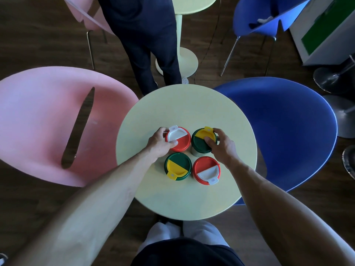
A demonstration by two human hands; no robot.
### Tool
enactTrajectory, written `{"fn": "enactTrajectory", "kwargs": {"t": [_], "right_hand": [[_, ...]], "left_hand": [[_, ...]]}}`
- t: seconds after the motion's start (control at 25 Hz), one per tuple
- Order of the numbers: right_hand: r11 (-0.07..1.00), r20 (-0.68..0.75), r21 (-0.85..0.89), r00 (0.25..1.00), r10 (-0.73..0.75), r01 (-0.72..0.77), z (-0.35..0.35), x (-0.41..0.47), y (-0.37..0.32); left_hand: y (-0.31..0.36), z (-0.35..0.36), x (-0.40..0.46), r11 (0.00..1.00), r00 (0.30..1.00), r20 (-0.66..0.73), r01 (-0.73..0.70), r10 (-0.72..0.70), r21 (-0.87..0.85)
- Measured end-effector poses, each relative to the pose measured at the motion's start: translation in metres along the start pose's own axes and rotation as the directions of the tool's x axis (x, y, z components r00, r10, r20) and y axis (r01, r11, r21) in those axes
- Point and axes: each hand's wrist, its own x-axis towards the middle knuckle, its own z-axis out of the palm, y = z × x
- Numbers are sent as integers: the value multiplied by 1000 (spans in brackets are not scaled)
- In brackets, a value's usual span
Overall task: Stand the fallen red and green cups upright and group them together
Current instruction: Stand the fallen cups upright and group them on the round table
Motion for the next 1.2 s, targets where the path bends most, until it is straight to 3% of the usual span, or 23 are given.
{"fn": "enactTrajectory", "kwargs": {"t": [0.92,1.04,1.2], "right_hand": [[999,-41,44,999,17,-15,0,-14,4],[1000,-115,8,993,-3,4,-3,-29,10],[983,-73,-139,988,-135,124,-7,-67,20]], "left_hand": [[-5,8,-26,999,988,-156,-13,18,34],[-17,6,-46,994,971,-216,-91,103,63],[-40,11,-80,969,966,-129,-209,226,136]]}}
